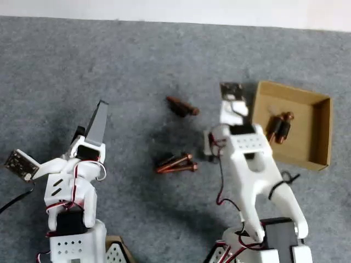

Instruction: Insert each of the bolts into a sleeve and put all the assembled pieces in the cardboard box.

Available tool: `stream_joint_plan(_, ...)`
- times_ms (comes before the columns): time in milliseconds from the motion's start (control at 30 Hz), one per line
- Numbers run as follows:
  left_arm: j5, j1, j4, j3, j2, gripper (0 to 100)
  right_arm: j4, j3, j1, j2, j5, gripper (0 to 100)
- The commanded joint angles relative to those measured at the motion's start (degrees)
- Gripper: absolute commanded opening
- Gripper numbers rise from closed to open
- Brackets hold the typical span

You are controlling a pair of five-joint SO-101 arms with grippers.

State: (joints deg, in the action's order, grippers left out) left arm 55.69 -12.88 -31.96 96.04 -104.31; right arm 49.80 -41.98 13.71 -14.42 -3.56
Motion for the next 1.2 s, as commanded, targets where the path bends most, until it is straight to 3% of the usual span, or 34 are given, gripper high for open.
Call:
stream_joint_plan(0, -0.44, 0.66, 1.05, 1.10, -1.01, 41, -5.05, -5.14, -2.24, -2.77, 3.69, 0.5)
stream_joint_plan(133, -0.44, 0.92, 1.05, 1.10, -1.01, 41, -5.85, -7.87, -2.24, -2.77, 3.78, 2.9)
stream_joint_plan(333, -0.44, 0.92, 1.05, 1.10, -1.01, 41, -4.26, -8.13, 0.75, -2.77, 3.87, 17.6)
stream_joint_plan(533, -0.44, 0.92, 1.05, 1.10, -1.01, 41, -0.22, -8.13, 4.70, -3.12, 3.96, 17.6)
stream_joint_plan(1167, -0.44, 0.92, 1.05, 1.10, -1.01, 41, -3.74, -10.33, 2.07, 0.57, 3.52, 17.6)
